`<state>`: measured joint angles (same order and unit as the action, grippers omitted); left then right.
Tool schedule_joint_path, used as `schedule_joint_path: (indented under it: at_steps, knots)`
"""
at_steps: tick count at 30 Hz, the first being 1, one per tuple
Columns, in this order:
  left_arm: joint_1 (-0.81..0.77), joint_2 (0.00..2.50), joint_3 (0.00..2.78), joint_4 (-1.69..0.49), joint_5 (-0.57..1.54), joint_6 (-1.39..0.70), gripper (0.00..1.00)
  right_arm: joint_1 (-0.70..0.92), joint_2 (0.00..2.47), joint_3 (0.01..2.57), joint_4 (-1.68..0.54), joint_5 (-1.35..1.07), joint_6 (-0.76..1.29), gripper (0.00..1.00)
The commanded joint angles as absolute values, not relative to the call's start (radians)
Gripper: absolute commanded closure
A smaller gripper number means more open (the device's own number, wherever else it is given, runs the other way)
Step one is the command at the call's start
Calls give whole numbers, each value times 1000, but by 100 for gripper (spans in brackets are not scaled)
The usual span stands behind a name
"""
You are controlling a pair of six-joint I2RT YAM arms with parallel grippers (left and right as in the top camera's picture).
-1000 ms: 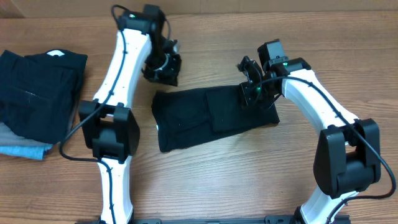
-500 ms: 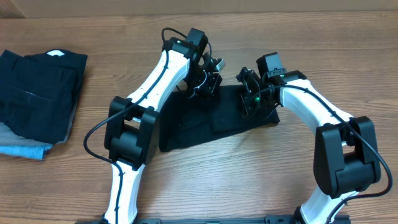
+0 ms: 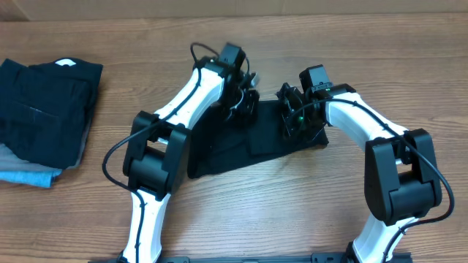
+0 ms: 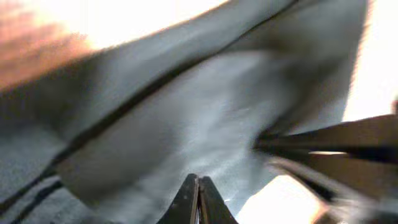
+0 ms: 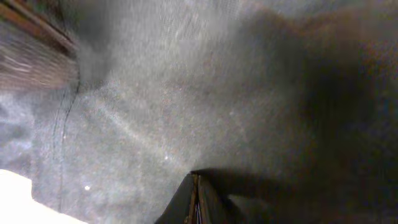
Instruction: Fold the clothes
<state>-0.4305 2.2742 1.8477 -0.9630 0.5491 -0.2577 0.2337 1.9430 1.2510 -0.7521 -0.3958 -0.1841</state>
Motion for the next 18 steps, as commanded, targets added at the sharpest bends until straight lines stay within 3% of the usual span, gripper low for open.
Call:
schedule_joint_path:
  at_steps: [1,6,11,14,18]
  knots:
    - [-428,2255,2053,-1079,588,-250,96,232,1939,1332,-816,-422,-191,96]
    - [-472,2256,2057,-1182,588,-223,95,231,1905,1455,-881,-420,-174,96]
    - [-544,2256,1942,-1153,533,-217,91,153,1908,1460,-863,-348,-104,96]
    - [-555,2256,1871,-1110,514,-226,83,105,1934,1459,-840,-340,-104,96]
    - [-555,2257,1852,-1102,508,-225,80,101,2026,1458,-761,-325,-104,96]
